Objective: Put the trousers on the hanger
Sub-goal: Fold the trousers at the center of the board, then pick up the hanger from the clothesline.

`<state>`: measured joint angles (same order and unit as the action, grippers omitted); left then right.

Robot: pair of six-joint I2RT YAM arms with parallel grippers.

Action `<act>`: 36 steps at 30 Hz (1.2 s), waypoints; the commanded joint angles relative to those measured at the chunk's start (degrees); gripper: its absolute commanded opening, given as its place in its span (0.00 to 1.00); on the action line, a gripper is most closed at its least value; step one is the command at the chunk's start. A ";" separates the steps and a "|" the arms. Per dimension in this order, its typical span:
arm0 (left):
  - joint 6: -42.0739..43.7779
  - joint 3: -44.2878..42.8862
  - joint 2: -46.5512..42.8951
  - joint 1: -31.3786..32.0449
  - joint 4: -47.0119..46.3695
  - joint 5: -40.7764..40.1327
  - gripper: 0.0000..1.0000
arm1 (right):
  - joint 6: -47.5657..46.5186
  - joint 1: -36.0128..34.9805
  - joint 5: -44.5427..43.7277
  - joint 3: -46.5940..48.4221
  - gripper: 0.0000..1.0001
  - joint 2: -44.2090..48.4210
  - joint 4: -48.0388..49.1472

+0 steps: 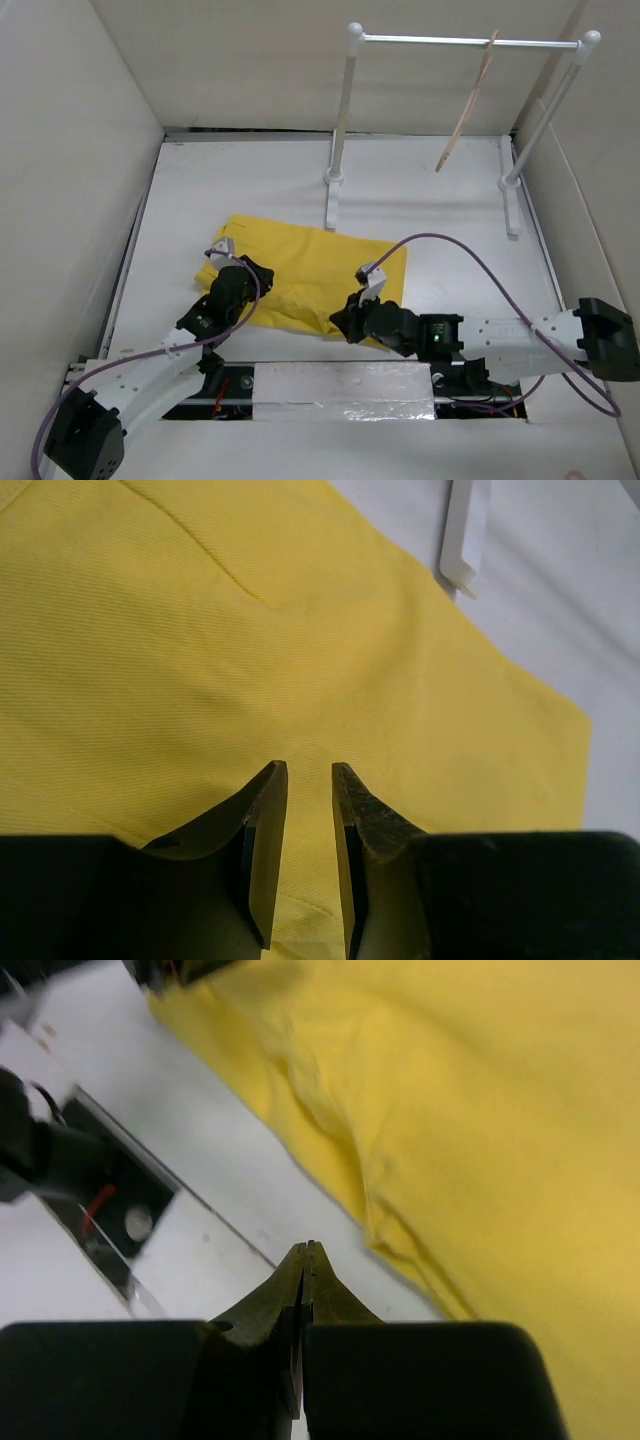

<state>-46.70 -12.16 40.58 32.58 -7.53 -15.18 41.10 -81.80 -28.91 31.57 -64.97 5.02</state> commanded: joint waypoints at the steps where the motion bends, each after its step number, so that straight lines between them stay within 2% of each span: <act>1: 1.00 -2.78 -1.29 1.17 -2.83 1.56 0.22 | -4.36 6.53 0.58 -2.65 0.00 1.43 5.24; 3: 0.82 -2.95 -0.77 3.36 -6.33 1.73 0.22 | -4.63 9.02 3.58 -3.36 0.00 -1.20 7.54; 6: 1.61 -4.44 3.18 3.37 -10.04 4.19 0.21 | -4.36 11.13 6.49 -3.71 0.00 -8.20 12.99; 9: 3.54 -6.73 7.84 3.37 -13.20 7.09 0.18 | -2.43 11.14 6.58 -2.66 0.00 -13.32 12.30; 11: 5.03 -8.05 9.69 3.37 -14.61 8.85 0.15 | -1.64 9.47 6.76 -3.88 0.00 -13.17 12.91; 15: 7.32 -10.07 11.45 3.37 -18.21 10.69 0.08 | 0.21 6.66 3.52 -4.86 0.00 -5.98 7.31; 17: 7.32 -10.69 12.42 3.37 -19.97 11.92 0.01 | -0.40 5.95 -0.79 -2.67 0.00 2.07 -0.51; 19: 7.76 -12.08 13.82 3.90 -22.43 14.02 0.00 | -2.42 5.95 -5.77 -0.56 0.00 7.90 -7.52; 21: 9.77 -13.23 14.96 3.90 -24.19 14.92 0.00 | -7.94 6.91 -9.05 2.68 0.15 15.90 -9.49; 22: 10.22 -13.58 15.67 3.90 -24.81 14.92 0.00 | -10.40 8.92 -10.54 4.10 0.32 18.10 -11.06; 23: 10.74 -13.33 15.67 4.68 -25.86 14.92 0.00 | -14.78 10.33 -11.17 5.76 0.41 20.04 -12.12; 25: 12.76 -12.63 15.59 5.39 -27.80 14.83 0.00 | -18.23 13.32 -13.53 12.35 0.57 24.18 -15.71; 26: 13.82 -12.53 15.58 5.91 -27.80 14.83 0.00 | -21.64 16.64 -14.50 14.72 0.59 25.15 -16.52; 27: 14.70 -12.53 15.50 6.44 -26.93 14.65 0.00 | -23.07 18.33 -15.47 17.18 0.58 26.11 -17.31; 28: 15.49 -12.45 15.15 6.45 -26.58 14.57 0.00 | -24.48 20.17 -17.65 21.91 0.48 26.12 -18.19; 29: 15.67 -12.01 14.97 6.45 -26.75 15.17 0.00 | -27.10 22.10 -18.81 24.21 0.00 25.86 -18.55; 33: 16.02 -11.83 13.39 6.97 -26.92 19.13 0.00 | -32.48 35.44 -22.41 35.12 0.00 19.99 -19.95; 34: 15.94 -11.48 12.78 6.97 -26.84 18.53 0.00 | -32.58 37.83 -23.55 37.22 0.02 16.32 -21.70; 35: 15.94 -11.48 12.51 6.97 -26.57 18.26 0.00 | -33.71 40.20 -23.56 41.42 0.31 14.36 -22.32; 36: 15.94 -11.57 12.25 6.97 -25.27 17.99 0.00 | -34.15 42.66 -23.74 43.12 0.46 12.69 -22.50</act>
<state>-32.38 -23.22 54.96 39.40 -31.00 1.67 12.88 -43.68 -48.45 70.15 -46.39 -12.88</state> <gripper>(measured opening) 0.003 0.380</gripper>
